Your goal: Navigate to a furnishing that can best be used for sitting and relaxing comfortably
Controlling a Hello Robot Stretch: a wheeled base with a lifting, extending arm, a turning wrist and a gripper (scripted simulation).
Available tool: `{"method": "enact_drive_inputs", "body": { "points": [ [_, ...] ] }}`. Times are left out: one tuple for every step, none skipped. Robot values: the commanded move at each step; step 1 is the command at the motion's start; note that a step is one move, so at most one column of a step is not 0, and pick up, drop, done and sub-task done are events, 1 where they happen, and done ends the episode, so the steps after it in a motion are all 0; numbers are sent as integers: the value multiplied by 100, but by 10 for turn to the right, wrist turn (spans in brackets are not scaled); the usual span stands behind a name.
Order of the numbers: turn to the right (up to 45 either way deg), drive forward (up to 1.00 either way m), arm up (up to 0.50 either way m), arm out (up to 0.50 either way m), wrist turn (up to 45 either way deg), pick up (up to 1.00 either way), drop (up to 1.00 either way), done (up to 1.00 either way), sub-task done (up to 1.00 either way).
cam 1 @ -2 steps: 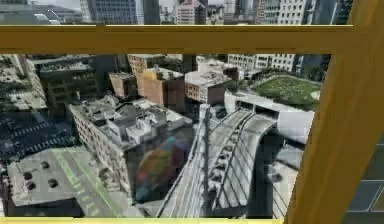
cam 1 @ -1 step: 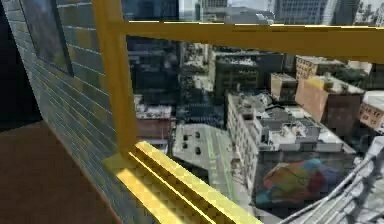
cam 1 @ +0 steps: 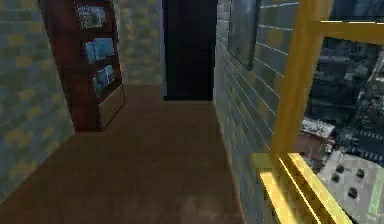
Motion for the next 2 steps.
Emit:
{"method": "enact_drive_inputs", "body": {
  "points": [
    [-450, 0, 0, 0, 0, 0, 0, 0, 0],
    [-420, 0, 0, 0, 0, 0, 0, 0, 0]
  ]
}}
